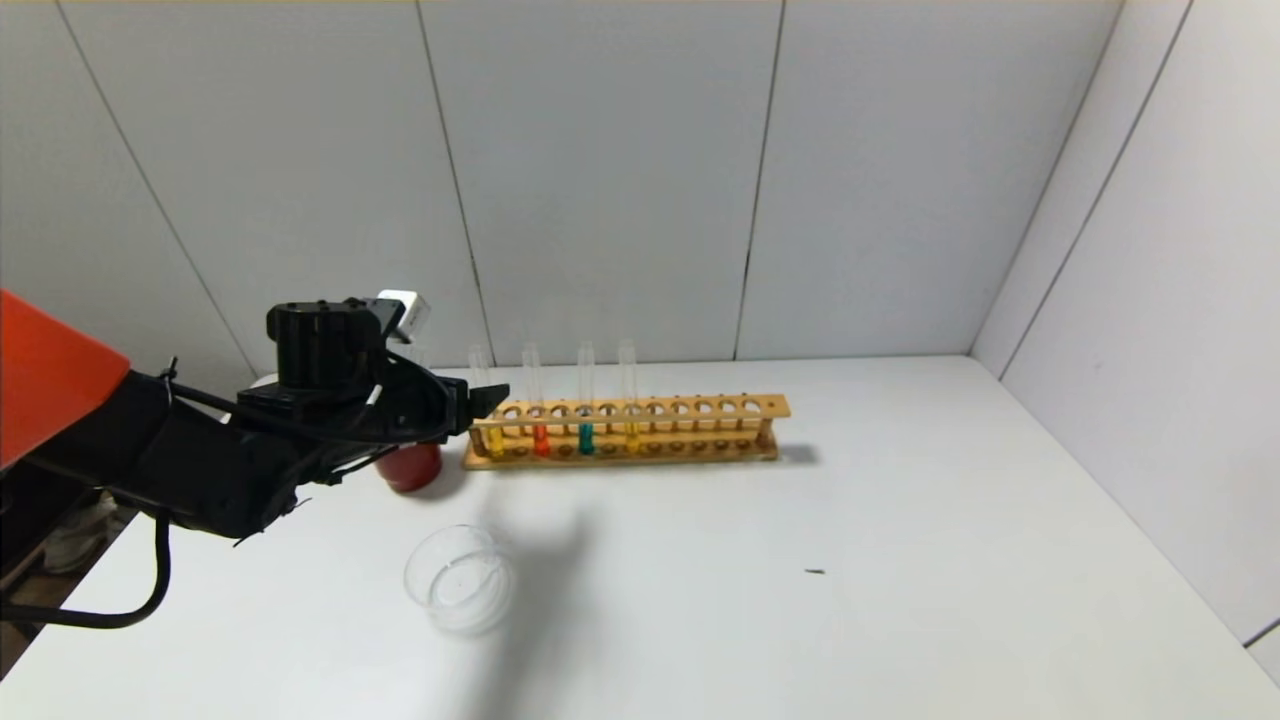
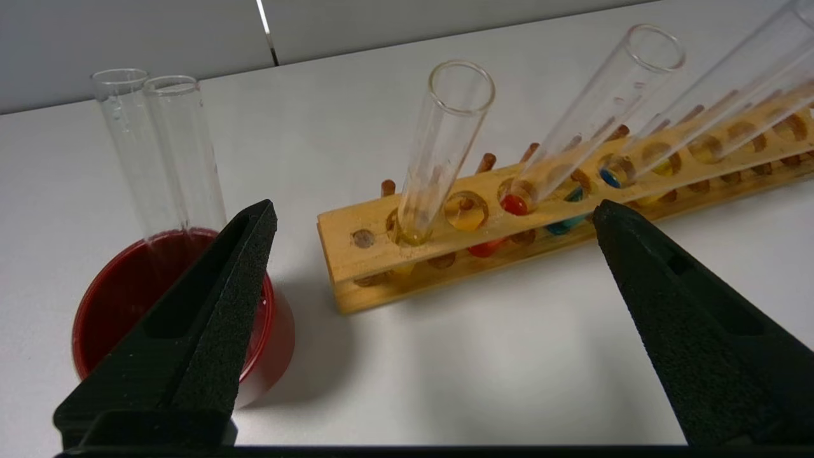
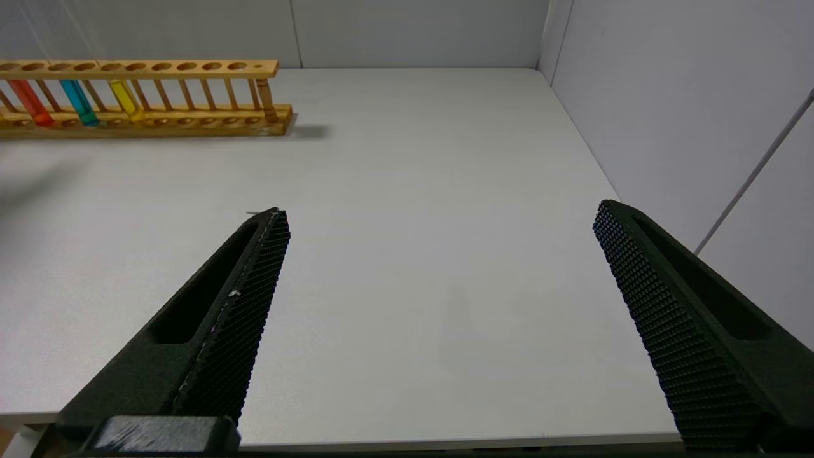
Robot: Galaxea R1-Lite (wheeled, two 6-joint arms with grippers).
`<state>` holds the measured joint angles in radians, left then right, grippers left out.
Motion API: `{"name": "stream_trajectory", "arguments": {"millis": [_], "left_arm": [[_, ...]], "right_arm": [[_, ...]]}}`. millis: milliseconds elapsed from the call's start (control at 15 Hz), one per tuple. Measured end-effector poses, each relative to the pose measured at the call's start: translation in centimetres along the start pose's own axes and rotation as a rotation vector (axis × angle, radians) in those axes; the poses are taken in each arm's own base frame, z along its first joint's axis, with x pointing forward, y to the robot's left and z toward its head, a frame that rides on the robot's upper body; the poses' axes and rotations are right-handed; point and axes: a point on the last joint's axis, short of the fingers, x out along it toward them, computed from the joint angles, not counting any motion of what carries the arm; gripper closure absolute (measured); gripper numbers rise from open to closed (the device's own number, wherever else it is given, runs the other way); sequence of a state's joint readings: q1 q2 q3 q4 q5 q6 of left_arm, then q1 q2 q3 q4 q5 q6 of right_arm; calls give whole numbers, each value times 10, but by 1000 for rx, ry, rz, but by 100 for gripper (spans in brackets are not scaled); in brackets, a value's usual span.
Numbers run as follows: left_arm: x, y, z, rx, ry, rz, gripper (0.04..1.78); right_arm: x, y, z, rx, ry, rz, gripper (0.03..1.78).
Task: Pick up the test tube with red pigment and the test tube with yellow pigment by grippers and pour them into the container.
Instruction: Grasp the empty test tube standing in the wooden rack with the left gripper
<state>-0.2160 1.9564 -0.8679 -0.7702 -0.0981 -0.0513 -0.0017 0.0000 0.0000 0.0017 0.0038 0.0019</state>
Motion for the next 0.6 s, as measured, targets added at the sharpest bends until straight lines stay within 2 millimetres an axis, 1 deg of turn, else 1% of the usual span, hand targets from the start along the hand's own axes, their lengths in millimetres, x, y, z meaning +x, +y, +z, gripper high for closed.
{"name": "stream_trajectory", "arguments": {"millis": [267, 600], "left_arm": [[24, 3, 0, 2, -6, 27, 7], [42, 5, 1, 4, -17, 28, 9]], "right_arm": [[0, 0, 0, 0, 0, 0, 6], [0, 0, 0, 0, 0, 0, 6]]}}
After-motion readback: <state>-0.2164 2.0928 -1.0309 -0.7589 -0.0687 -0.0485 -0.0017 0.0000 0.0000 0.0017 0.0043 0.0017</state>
